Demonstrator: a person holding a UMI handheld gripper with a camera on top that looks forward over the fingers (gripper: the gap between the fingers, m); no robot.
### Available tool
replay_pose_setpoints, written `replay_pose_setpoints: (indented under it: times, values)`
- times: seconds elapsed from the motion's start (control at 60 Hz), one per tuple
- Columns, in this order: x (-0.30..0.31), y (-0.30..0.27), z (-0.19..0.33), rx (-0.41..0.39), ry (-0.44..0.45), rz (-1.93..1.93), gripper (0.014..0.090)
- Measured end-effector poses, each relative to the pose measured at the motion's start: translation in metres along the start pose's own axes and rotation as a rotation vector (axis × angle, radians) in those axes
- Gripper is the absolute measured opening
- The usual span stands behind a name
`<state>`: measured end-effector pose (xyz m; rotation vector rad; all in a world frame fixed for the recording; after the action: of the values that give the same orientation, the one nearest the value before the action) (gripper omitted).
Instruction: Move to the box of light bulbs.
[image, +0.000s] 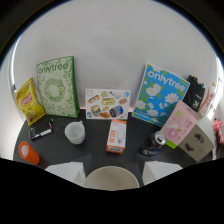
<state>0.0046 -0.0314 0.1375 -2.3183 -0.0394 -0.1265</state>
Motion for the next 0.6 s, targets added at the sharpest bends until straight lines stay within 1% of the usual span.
replay_pose_setpoints:
  times: [0.117, 0.267, 0.4, 0.6]
  values:
    - [0.006, -0.014, 0.047, -0.026, -0.019, 0.02, 0.0862]
    - [0.01, -0.018, 0.087, -0.077, -0.042, 0.039, 0.0862]
    - [0.013, -0.016, 0.103, -0.099, -0.051, 0.043, 0.0859]
    - [0.008, -0.01, 0.11, -0.117, -0.068, 0.053, 0.0859]
